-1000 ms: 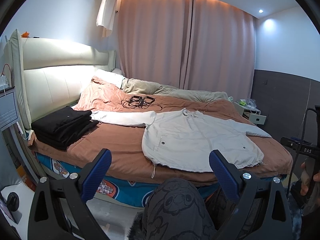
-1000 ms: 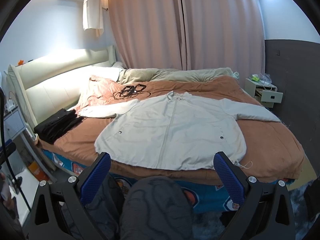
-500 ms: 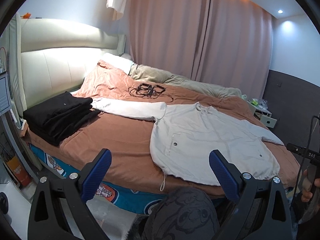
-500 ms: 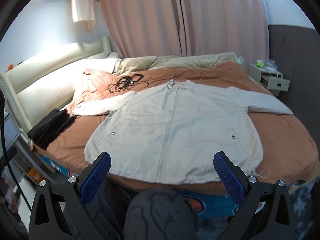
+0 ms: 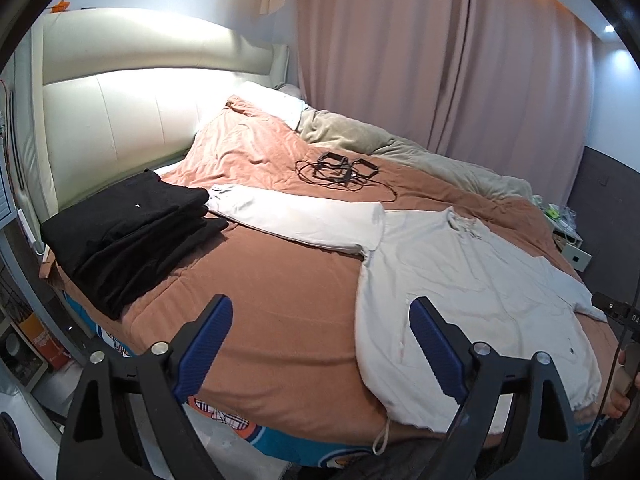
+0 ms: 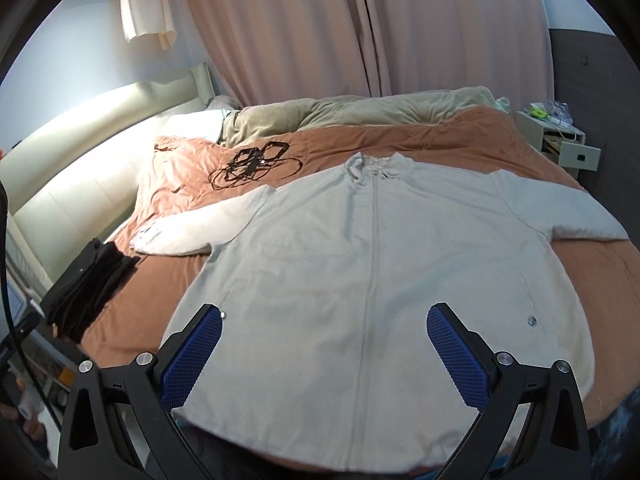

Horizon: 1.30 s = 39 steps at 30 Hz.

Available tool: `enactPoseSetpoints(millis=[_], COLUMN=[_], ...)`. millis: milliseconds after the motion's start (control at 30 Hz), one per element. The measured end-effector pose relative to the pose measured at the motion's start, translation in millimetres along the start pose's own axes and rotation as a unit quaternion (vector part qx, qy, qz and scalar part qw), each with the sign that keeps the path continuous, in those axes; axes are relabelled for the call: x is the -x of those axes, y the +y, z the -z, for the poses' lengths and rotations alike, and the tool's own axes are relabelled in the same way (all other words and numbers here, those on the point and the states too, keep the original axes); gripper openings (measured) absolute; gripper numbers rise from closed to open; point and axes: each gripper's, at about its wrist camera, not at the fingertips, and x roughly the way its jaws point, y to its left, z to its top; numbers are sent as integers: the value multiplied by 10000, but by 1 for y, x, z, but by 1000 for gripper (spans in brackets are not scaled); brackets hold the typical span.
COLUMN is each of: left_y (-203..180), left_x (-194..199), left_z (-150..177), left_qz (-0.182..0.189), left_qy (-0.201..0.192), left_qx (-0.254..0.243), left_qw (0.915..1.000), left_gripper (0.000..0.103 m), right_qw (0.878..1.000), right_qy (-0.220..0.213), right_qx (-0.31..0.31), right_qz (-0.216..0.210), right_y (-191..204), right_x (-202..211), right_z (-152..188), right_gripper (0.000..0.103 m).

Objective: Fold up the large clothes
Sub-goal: 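Lower the left gripper onto the jacket sleeve and close on it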

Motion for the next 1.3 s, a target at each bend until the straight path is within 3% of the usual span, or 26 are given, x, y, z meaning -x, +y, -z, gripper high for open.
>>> enactPoseSetpoints(millis=[433, 533, 767, 867, 1000, 1200, 1300], left_y=[26, 30, 42, 49, 58, 69, 75], left_x=[-96, -114, -162, -190, -227, -287, -316], left_z=[-49, -59, -81, -88, -93, -97, -98], left_qz=[-309, -301, -334, -276, -286, -332, -395], left_qy=[325, 372, 508, 669, 842, 1196, 1341], left_qx=[68, 104, 227, 335, 452, 558, 605], left_qw=[9990, 9988, 9979, 9968, 9950, 9907, 9883], left_gripper=[90, 82, 79, 68, 67, 62, 57], right_qw=[9978, 9969, 9935, 9910, 9857, 9809, 9767], right_qy=[343, 461, 634, 736, 995, 1244, 1481], right_qx=[-198, -196, -284, -335, -374, -325, -360], right_qz=[-534, -613, -901, -1064, -1308, -1459, -1511], right_y=[43, 51, 69, 80, 93, 108, 110], right_x=[-103, -125, -168, -193, -229, -275, -302], right_z=[-47, -55, -73, -81, -87, -88, -85], right_gripper=[103, 102, 99, 91, 75, 70, 58])
